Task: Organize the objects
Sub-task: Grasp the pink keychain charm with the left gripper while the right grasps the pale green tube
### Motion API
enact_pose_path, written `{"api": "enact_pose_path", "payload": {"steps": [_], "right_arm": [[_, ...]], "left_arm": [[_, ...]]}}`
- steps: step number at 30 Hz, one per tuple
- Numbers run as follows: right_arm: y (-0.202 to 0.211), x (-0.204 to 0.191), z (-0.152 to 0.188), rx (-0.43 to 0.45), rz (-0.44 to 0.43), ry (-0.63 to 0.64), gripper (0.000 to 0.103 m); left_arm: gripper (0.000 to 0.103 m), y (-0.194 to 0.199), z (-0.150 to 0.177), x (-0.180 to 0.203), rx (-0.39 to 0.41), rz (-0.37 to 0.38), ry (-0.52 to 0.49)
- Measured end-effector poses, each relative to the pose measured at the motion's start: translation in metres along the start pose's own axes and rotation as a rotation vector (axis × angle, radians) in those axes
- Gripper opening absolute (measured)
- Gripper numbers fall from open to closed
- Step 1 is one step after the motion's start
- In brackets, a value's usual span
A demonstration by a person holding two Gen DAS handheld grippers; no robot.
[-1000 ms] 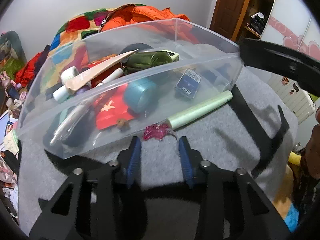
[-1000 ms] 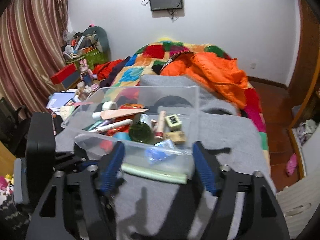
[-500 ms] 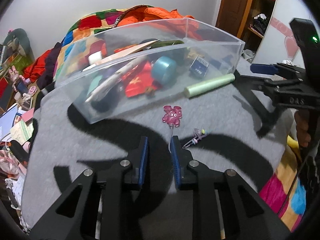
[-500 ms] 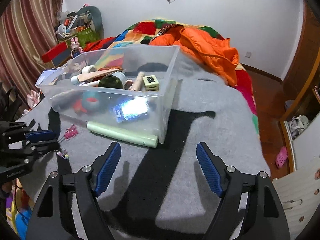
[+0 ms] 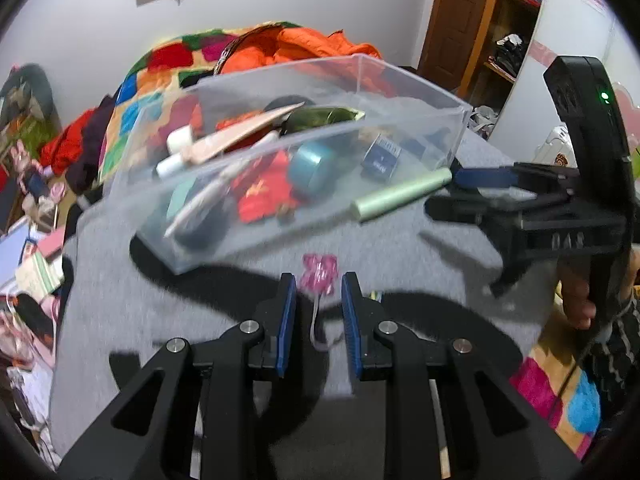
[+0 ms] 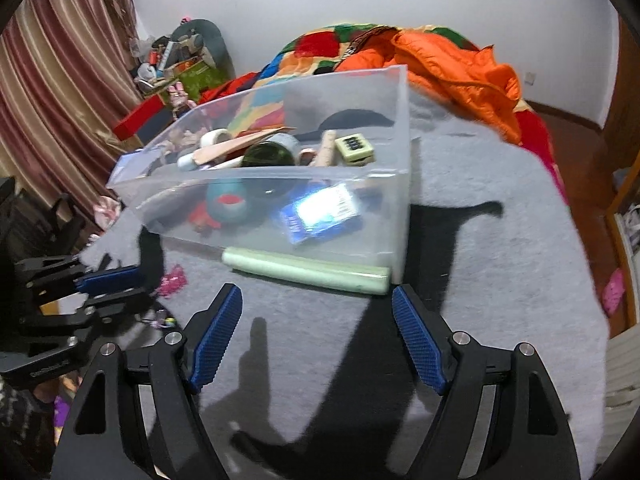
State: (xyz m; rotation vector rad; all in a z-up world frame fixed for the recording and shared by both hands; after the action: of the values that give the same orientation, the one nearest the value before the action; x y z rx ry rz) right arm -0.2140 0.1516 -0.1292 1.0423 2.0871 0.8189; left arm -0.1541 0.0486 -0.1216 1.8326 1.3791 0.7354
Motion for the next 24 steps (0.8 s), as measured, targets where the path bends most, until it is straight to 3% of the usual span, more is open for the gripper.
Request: {"api": "enact_pose_path", "payload": {"steps": [6, 14, 21, 24], "right_arm": [[0.000, -0.015, 0.006, -0.017, -0.071, 0.033, 0.075], [-0.003, 0.002, -0.011, 0.014, 0.039, 0.006, 0.075], [-0.008, -0.028, 0.006, -0.045, -0.052, 0.075, 0.075], [0.003, -0.030, 0.002, -0.009, -0.008, 0.116, 0.074]], "left_arm": [[0.023, -0.021, -0.002, -0.004, -0.040, 0.006, 0.023], [0.025, -0.023, -0.002, 0.004, -0.031, 0.028, 0.016], [0.021, -0.022, 0.001, 0.005, -0.011, 0.004, -0.002], [0.020, -0.018, 0.006, -0.002, -0.008, 0.002, 0.006]]}}
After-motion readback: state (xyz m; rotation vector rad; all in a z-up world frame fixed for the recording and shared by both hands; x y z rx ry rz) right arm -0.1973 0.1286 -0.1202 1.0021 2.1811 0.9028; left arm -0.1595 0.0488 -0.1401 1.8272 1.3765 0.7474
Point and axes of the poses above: each gripper's, at about its wrist camera, not at the fingertips, and y roughly against the way its jaws point, x to its right, z to its underside, the point moved 10 cm from there along -y, roughly the way its jaws point, and after that the axes turned 2 degrees about -z, right-handed, at the moved point
